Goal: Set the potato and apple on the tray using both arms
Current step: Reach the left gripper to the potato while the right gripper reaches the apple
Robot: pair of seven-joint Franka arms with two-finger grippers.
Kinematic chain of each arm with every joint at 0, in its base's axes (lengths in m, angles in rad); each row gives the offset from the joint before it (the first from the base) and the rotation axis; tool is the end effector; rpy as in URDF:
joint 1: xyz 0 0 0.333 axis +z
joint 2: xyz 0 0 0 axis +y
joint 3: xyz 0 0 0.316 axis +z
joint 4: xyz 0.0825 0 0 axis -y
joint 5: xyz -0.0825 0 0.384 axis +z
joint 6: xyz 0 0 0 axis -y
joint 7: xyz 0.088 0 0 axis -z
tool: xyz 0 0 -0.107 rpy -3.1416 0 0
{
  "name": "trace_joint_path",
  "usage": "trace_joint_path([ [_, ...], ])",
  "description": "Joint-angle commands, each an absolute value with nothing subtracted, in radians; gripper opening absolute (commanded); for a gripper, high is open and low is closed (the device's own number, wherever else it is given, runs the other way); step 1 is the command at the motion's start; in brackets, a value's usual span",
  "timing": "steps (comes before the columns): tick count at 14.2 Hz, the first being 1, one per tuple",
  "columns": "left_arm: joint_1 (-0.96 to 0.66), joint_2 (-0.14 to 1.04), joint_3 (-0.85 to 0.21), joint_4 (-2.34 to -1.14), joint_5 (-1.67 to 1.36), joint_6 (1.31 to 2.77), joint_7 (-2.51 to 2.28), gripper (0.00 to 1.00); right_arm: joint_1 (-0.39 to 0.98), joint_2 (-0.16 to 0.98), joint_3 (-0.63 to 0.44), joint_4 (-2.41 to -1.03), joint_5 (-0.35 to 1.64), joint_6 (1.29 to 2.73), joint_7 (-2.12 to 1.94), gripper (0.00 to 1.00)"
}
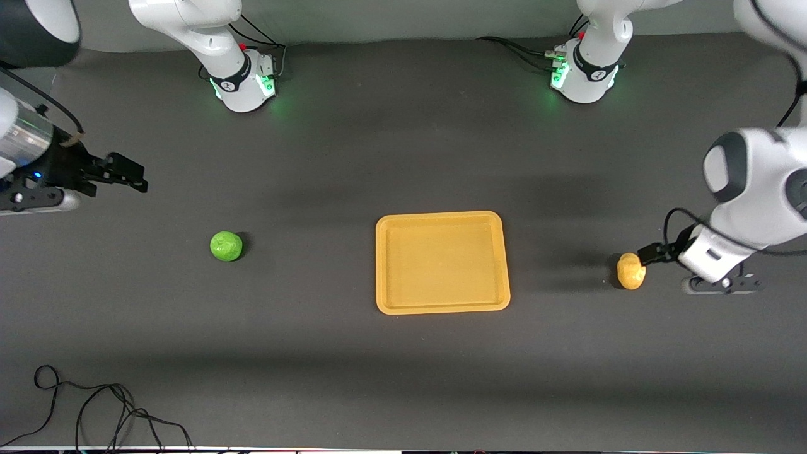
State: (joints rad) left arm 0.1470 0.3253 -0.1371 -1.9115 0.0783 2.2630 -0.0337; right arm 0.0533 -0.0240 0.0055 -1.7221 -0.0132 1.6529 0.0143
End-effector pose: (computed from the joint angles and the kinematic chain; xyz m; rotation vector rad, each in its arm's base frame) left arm 0.6228 0.0125 0.3308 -3.1242 -0.0035 -0.0472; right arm 0.5485 0.0310 0.5731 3.1251 0.0717 -0.0699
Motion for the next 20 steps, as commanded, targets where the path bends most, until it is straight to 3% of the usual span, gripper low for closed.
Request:
trace_joint_path([
  [1, 0.163, 0.382, -0.138, -1.997, 0.104, 2.451, -0.018, 1.0, 0.075, -0.051, 0.0, -1.799, -0.041, 1.713, 0.038, 1.0],
  [9, 0.181, 0.512, -0.14, -2.016, 0.109, 2.534, -0.02, 0.98, 0.077, -0.029, -0.002, -1.93, -0.071, 1.854, 0.06, 1.0],
  [10, 0.184, 0.512, -0.14, -2.025, 0.109, 2.533, -0.021, 0.92, 0.077, -0.028, -0.002, -1.96, -0.069, 1.882, 0.06, 1.0],
  [11, 0.183, 0.511, -0.14, -2.025, 0.109, 2.519, -0.021, 0.77, 0.077, -0.029, 0.0, -1.995, -0.068, 1.92, 0.06, 1.0],
  [14, 0.173, 0.492, -0.143, -2.014, 0.109, 2.459, -0.037, 0.13, 0.077, -0.028, 0.0, -2.124, -0.064, 2.086, 0.06, 1.0],
  [15, 0.167, 0.477, -0.147, -2.007, 0.109, 2.433, -0.04, 0.0, 0.077, -0.026, 0.0, -2.17, -0.064, 2.141, 0.06, 1.0],
  [17, 0.131, 0.436, -0.149, -1.987, 0.109, 2.366, -0.061, 0.0, 0.078, -0.014, -0.002, -2.238, -0.064, 2.235, 0.06, 1.0],
  [20, 0.06, 0.347, -0.149, -1.919, 0.107, 2.213, -0.097, 0.0, 0.075, 0.124, -0.005, -2.255, -0.063, 2.348, 0.06, 1.0],
])
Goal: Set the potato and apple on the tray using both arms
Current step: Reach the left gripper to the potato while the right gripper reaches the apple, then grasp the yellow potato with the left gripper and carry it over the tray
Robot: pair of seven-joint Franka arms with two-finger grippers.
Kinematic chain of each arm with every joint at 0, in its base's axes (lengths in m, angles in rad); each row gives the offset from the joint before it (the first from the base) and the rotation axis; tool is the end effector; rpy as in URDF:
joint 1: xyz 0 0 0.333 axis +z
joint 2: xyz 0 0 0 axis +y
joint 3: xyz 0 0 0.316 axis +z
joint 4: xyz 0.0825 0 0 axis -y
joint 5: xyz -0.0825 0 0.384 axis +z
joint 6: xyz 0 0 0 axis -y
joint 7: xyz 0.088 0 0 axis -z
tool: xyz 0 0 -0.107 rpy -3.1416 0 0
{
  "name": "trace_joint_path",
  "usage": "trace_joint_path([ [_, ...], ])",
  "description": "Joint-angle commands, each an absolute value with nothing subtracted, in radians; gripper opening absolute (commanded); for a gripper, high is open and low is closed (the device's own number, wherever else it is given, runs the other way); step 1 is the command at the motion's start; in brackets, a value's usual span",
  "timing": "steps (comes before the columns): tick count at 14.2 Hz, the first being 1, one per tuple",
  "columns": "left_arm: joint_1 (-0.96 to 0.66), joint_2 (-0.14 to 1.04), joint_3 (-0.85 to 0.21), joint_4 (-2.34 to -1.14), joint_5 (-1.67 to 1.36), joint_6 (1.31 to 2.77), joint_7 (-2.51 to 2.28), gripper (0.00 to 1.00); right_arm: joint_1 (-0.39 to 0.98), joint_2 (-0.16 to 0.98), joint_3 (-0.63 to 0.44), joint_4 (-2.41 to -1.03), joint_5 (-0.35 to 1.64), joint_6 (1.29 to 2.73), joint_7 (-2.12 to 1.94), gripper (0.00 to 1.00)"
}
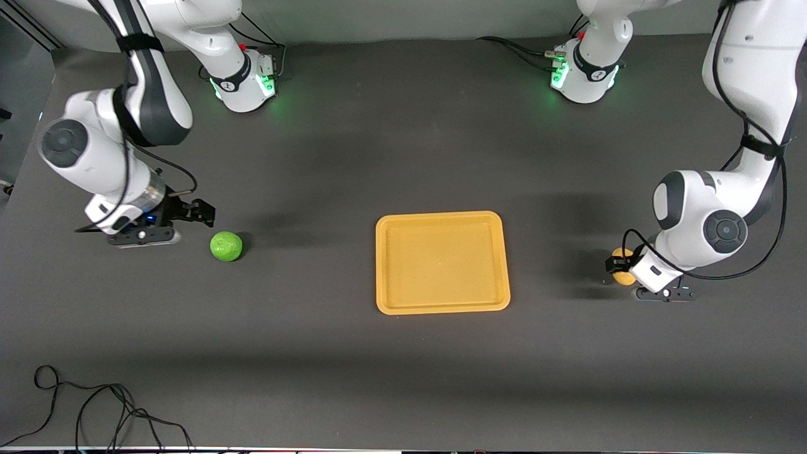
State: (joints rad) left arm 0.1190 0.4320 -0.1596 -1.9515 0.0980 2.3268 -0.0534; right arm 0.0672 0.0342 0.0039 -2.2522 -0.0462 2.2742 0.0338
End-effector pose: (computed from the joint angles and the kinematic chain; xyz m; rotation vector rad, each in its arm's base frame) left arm 0.6131 -0.0196 0.2546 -3.1349 0.0682 0.0773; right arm 0.5226 0.0361 0.3483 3.1043 0.1047 -0.0161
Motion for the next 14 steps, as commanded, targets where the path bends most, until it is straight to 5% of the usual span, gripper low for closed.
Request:
trace_joint_path([
  [1, 0.034, 0.325, -0.149, -1.876, 0.101, 2.148, -0.103, 0.0, 0.075, 0.165, -0.005, -2.255, -0.063, 2.383, 0.06, 1.0],
  [6, -0.129, 0.345, -0.15, -1.576, 0.094, 1.876, -0.276, 0.0, 0.071, 0.313, -0.011, -2.293, -0.063, 2.583, 0.06, 1.0],
  [14, -0.386, 0.575, -0.15, -1.41, 0.089, 1.914, -0.612, 0.0, 0.072, 0.344, -0.014, -2.289, -0.063, 2.599, 0.064, 0.95],
])
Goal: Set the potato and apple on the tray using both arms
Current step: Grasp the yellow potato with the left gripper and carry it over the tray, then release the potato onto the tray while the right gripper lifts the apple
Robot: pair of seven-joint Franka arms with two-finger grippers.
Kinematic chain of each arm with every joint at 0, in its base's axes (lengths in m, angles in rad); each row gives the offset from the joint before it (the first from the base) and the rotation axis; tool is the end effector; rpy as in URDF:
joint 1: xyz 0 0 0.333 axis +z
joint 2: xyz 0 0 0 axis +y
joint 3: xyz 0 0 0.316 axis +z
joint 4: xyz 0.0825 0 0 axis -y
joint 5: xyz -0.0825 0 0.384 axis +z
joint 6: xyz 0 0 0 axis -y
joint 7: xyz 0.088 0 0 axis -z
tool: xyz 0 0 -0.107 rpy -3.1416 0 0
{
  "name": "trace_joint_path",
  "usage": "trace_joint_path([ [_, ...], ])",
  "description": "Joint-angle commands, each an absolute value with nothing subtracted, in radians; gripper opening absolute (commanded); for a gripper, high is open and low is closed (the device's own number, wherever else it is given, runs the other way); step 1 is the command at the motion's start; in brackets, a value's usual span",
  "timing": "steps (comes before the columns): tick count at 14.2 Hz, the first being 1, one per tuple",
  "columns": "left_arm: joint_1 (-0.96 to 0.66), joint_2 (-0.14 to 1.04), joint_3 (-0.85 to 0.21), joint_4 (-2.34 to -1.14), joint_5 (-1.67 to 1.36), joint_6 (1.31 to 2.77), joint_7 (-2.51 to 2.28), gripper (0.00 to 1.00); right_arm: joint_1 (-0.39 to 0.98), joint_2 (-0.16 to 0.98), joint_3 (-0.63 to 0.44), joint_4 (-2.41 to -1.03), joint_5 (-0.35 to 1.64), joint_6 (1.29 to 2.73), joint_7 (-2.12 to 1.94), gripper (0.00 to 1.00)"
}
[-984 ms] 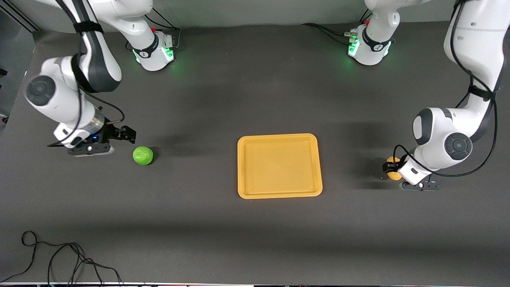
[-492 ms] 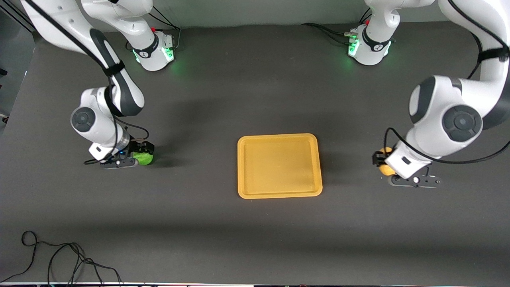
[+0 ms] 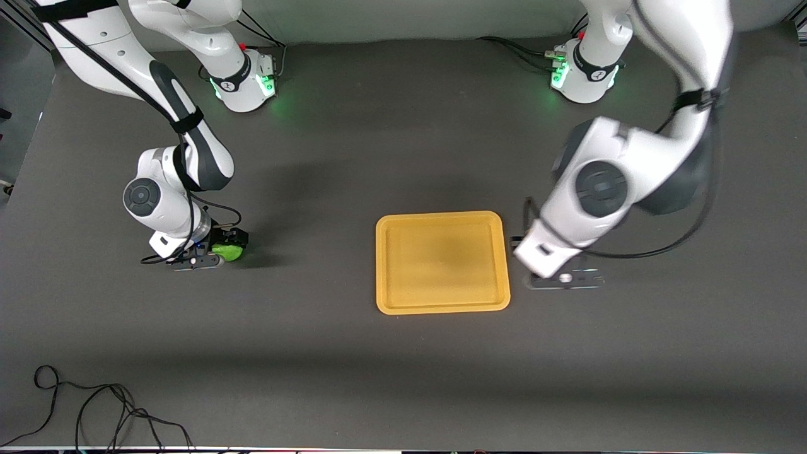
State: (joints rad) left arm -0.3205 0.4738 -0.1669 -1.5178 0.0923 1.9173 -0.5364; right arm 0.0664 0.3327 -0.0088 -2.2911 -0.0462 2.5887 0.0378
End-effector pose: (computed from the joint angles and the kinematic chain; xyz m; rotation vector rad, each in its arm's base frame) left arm 0.6125 -0.2988 0.3852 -3.0991 -0.0468 0.0839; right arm 0.5262 0.0311 0.2019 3.1116 0.0933 -0.0527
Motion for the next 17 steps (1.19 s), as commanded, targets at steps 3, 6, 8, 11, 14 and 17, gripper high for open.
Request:
trace_joint_path([
  [3, -0.423, 0.688, -0.149, -1.407, 0.104, 2.035, -0.689, 0.0, 0.071, 0.37, -0.015, -2.289, -0.064, 2.628, 0.064, 0.9],
  [6, -0.419, 0.735, -0.143, -1.411, 0.107, 2.083, -0.686, 0.0, 0.071, 0.356, -0.015, -2.287, -0.064, 2.628, 0.066, 0.62],
  [8, -0.417, 0.735, -0.141, -1.416, 0.11, 2.072, -0.686, 0.0, 0.072, 0.324, -0.015, -2.287, -0.064, 2.617, 0.067, 0.53],
  [11, -0.417, 0.752, -0.14, -1.427, 0.118, 2.074, -0.698, 0.0, 0.083, 0.235, -0.009, -2.229, -0.061, 2.464, 0.071, 0.49],
  [14, -0.416, 0.758, -0.138, -1.456, 0.129, 2.086, -0.698, 0.0, 0.162, 0.218, -0.008, -2.055, -0.061, 2.201, 0.151, 0.48],
  [17, -0.416, 0.764, -0.137, -1.466, 0.132, 2.089, -0.715, 0.0, 0.218, 0.242, -0.008, -1.919, -0.06, 2.074, 0.213, 0.46],
])
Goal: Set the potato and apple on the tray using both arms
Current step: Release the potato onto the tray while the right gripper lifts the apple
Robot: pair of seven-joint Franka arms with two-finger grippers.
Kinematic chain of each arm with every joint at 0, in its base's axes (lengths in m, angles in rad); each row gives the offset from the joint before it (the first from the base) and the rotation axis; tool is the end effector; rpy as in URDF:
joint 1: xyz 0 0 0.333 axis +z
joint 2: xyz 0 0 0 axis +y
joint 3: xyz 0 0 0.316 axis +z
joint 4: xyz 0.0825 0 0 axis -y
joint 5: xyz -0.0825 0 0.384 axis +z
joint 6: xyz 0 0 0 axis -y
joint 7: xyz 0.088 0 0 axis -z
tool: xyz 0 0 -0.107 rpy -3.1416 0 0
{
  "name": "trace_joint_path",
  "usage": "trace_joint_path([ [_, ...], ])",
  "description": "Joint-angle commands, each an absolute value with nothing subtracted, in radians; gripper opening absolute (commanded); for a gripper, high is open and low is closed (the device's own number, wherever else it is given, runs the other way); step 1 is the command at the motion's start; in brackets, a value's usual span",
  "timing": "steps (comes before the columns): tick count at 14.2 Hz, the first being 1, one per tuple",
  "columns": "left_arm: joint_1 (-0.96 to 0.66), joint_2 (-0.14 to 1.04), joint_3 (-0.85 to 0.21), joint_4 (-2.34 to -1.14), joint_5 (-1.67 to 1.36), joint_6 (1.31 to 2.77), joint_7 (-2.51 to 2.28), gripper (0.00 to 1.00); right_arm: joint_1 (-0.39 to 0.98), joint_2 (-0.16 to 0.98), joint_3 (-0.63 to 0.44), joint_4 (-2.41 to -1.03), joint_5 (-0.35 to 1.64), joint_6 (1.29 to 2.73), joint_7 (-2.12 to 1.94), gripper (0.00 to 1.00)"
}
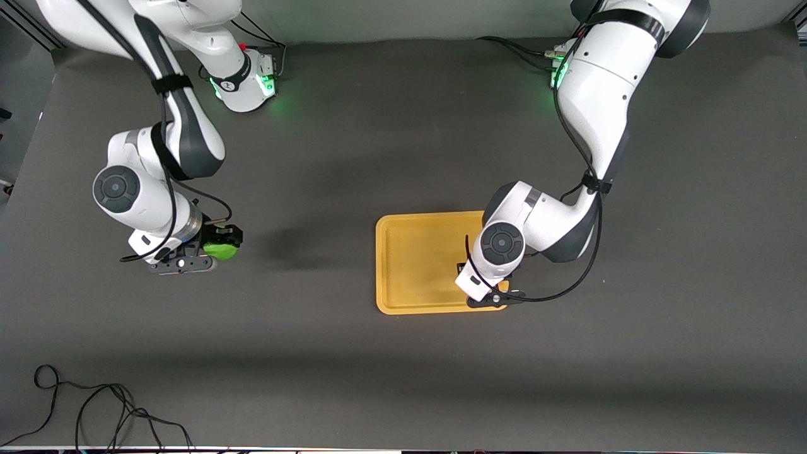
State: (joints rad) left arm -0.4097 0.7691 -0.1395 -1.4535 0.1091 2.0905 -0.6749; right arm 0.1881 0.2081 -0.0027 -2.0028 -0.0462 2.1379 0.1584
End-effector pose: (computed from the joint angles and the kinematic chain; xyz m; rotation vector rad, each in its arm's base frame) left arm 0.6154 -0.3507 0.2214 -3.0690 -0.1511 0.1630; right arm 0.5736 0.1056 0.3489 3.0883 0.0823 -0.1009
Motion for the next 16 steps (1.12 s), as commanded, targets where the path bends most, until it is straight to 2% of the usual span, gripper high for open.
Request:
trace_joint_path([
  [1, -0.416, 0.77, -0.137, -1.466, 0.132, 2.091, -0.724, 0.0, 0.227, 0.248, -0.008, -1.907, -0.06, 2.068, 0.225, 0.46],
  [2, -0.416, 0.772, -0.137, -1.468, 0.133, 2.094, -0.727, 0.12, 0.233, 0.249, -0.008, -1.902, -0.06, 2.066, 0.225, 0.46],
  [3, -0.416, 0.773, -0.137, -1.471, 0.133, 2.103, -0.727, 0.28, 0.233, 0.249, -0.006, -1.901, -0.058, 2.066, 0.225, 0.46],
  [4, -0.416, 0.775, -0.137, -1.471, 0.133, 2.105, -0.727, 0.5, 0.235, 0.247, -0.005, -1.895, -0.054, 2.066, 0.229, 0.46],
  [5, -0.416, 0.775, -0.137, -1.471, 0.133, 2.106, -0.727, 0.91, 0.241, 0.247, -0.002, -1.878, -0.037, 2.059, 0.235, 0.46],
  [6, -0.416, 0.775, -0.137, -1.471, 0.133, 2.105, -0.727, 1.0, 0.262, 0.247, -0.002, -1.847, -0.016, 2.01, 0.238, 0.46],
  [9, -0.414, 0.769, -0.137, -1.465, 0.133, 2.099, -0.727, 1.0, 0.271, 0.261, 0.0, -1.747, 0.053, 1.908, 0.242, 0.46],
  [13, -0.411, 0.744, -0.138, -1.433, 0.133, 2.069, -0.718, 1.0, 0.319, 0.281, 0.0, -1.711, 0.077, 1.899, 0.277, 0.46],
  [16, -0.405, 0.703, -0.137, -1.395, 0.15, 2.011, -0.715, 1.0, 0.389, 0.336, 0.0, -1.623, 0.077, 1.899, 0.406, 0.46],
])
